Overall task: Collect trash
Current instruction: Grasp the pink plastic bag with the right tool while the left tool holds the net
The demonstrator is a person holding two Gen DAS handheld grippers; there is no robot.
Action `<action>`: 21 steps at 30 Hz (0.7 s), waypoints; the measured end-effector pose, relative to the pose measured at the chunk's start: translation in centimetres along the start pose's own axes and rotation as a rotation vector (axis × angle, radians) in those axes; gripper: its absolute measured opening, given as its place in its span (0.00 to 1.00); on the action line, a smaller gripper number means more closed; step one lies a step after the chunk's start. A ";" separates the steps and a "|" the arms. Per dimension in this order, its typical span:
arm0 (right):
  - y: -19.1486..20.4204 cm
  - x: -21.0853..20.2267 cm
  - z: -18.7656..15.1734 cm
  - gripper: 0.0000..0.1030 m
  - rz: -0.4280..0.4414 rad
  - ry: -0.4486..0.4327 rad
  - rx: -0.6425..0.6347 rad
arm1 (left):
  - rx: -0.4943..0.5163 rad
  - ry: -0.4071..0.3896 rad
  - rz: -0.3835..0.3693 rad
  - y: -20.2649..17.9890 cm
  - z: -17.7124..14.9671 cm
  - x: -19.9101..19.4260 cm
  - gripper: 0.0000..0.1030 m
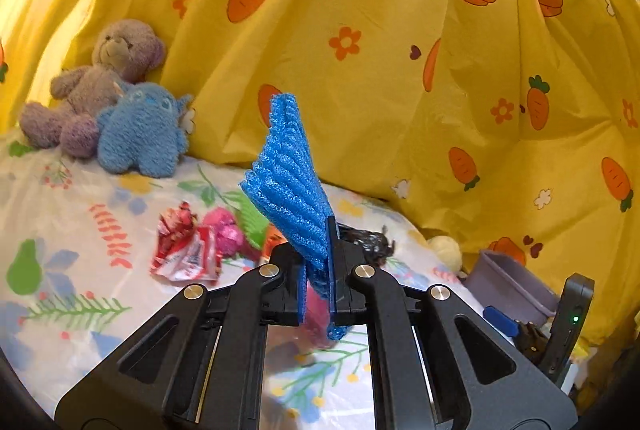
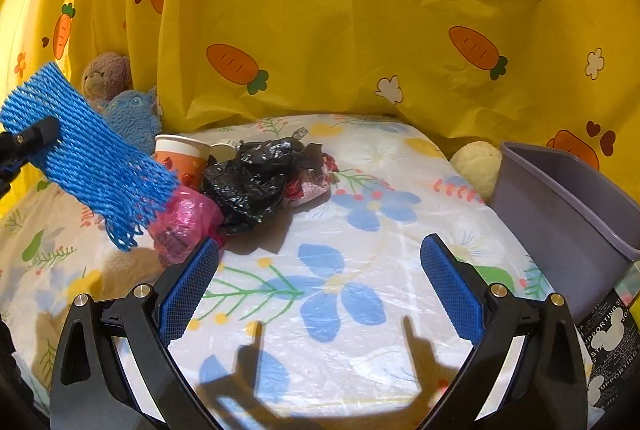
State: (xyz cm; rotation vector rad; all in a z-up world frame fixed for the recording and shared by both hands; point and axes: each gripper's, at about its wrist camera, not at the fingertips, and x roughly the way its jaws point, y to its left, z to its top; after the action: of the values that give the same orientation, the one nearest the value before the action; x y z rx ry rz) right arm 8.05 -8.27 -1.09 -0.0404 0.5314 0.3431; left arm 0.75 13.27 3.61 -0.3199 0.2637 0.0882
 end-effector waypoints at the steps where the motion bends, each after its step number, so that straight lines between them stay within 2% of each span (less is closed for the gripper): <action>1: 0.7 0.3 0.1 0.94 0.019 0.011 -0.010 | 0.017 -0.013 0.039 0.1 0.1 -0.5 0.06; 3: 2.0 0.9 0.3 0.94 0.064 0.031 -0.025 | 0.032 -0.025 0.090 0.6 0.2 -1.0 0.06; 6: 4.2 2.0 0.7 0.94 0.116 0.061 -0.051 | 0.015 -0.020 0.112 1.8 0.0 -1.5 0.06; 10: 6.8 3.7 1.0 0.92 0.145 0.097 -0.106 | -0.023 0.000 0.121 3.5 -0.5 -1.2 0.06; 15: 8.2 5.7 1.0 0.87 0.166 0.168 -0.116 | -0.036 0.023 0.120 4.1 -1.2 -0.9 0.06; 16: 8.3 5.9 1.0 0.83 0.167 0.178 -0.116 | -0.035 0.026 0.119 4.2 -1.2 -0.9 0.06; 17: 8.3 6.0 1.0 0.73 0.165 0.185 -0.114 | -0.035 0.028 0.117 4.1 -1.3 -0.8 0.06; 20: 8.4 6.5 0.9 0.66 0.171 0.212 -0.108 | -0.031 0.036 0.109 4.0 -1.5 -0.6 0.06; 21: 8.4 6.7 0.9 0.57 0.177 0.219 -0.109 | -0.030 0.038 0.105 4.0 -1.5 -0.5 0.06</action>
State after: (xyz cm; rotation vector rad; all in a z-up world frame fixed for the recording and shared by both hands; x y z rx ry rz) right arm 11.13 1.86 -3.26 -0.1379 0.7349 0.5439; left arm -0.61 16.51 1.16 -0.3377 0.3167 0.1899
